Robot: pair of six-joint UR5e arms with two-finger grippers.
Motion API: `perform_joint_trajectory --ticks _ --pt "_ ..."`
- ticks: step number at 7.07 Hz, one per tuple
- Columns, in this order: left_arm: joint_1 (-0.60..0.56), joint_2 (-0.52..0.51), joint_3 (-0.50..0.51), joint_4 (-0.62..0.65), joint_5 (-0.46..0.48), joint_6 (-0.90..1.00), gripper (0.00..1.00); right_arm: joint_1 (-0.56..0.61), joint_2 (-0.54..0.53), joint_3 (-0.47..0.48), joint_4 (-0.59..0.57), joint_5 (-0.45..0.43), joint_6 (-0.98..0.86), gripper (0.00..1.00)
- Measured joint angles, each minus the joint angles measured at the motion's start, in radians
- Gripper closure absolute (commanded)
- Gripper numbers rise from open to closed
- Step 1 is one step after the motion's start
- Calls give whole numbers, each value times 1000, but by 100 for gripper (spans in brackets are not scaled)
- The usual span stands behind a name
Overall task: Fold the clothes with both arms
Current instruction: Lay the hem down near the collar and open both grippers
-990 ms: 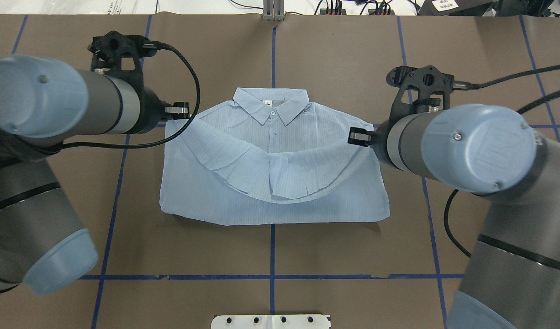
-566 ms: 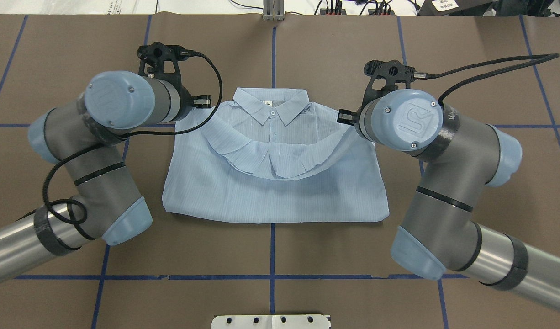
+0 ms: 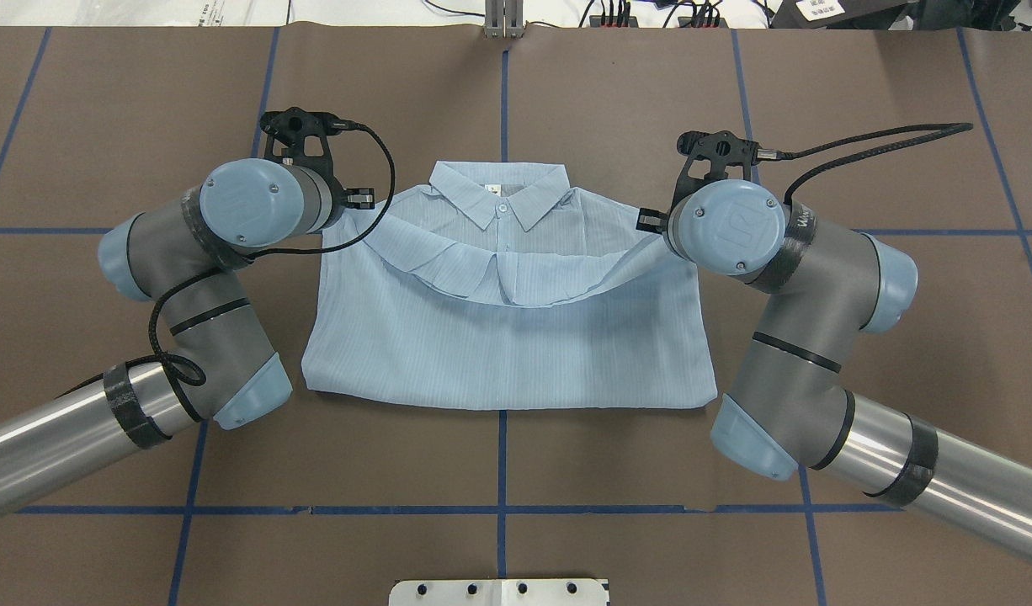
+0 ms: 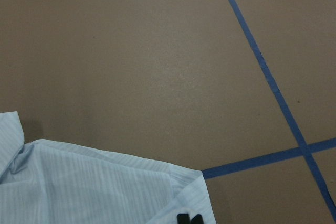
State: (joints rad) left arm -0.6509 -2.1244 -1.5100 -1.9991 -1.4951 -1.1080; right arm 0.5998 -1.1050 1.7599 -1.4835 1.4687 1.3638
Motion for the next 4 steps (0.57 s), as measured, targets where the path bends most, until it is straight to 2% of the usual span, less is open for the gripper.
perform_joint_trajectory --ticks 4 --pt "-7 3 0 -4 1 53 100 22 -7 -23 1 -20 2 100"
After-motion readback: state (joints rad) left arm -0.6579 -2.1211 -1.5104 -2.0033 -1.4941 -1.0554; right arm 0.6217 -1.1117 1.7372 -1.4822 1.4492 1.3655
